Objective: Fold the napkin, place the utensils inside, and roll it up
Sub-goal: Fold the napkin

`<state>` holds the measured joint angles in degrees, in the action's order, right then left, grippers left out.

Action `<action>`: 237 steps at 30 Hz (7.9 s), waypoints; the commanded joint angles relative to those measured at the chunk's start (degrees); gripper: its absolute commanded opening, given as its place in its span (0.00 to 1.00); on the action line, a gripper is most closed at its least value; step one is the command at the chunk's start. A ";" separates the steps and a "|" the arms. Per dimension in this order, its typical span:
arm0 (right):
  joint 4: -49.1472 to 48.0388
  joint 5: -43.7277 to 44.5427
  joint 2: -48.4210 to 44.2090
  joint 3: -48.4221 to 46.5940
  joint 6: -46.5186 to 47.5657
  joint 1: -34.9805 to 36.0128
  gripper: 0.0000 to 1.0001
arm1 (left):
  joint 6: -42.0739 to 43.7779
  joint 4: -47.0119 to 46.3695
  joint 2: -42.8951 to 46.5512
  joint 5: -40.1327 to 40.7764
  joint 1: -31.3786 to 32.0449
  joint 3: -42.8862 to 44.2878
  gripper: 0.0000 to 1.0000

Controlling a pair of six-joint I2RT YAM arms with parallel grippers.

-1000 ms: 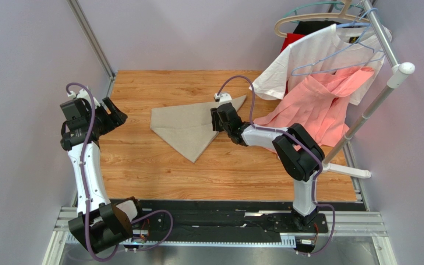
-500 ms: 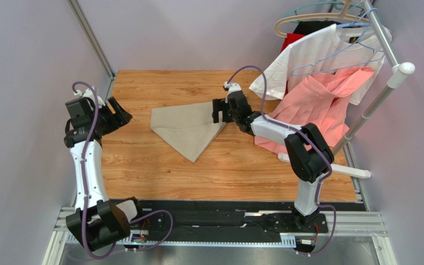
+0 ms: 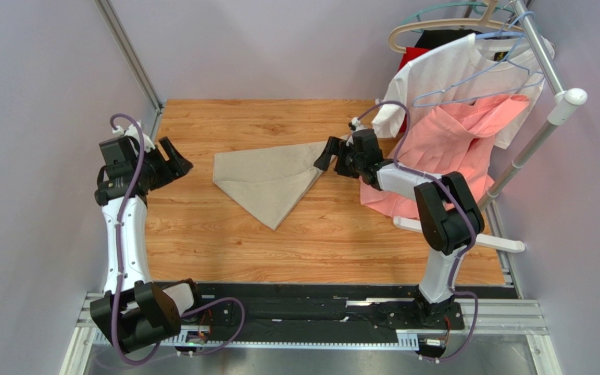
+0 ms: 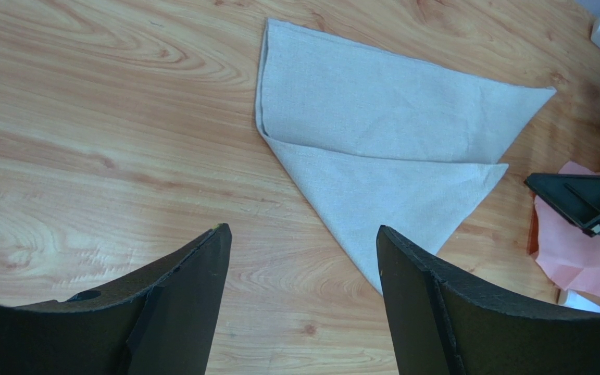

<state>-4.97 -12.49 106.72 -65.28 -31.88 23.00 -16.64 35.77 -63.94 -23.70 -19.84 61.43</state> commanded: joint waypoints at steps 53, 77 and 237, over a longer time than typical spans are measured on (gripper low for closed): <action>-12.34 3.00 12.64 2.87 -19.80 2.39 0.00 | -0.67 -1.49 0.75 -2.66 0.41 0.09 0.77; -14.03 31.03 -11.52 32.58 -39.13 27.52 0.00 | -0.41 -0.88 1.89 -0.29 0.41 0.18 0.77; -0.93 22.68 -8.35 0.49 -5.66 42.13 0.71 | -0.15 -1.06 0.66 0.04 6.38 -0.61 0.78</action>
<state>-9.21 6.55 109.82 -67.00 -43.38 66.35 -17.26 34.89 -63.44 -26.89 -16.91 60.64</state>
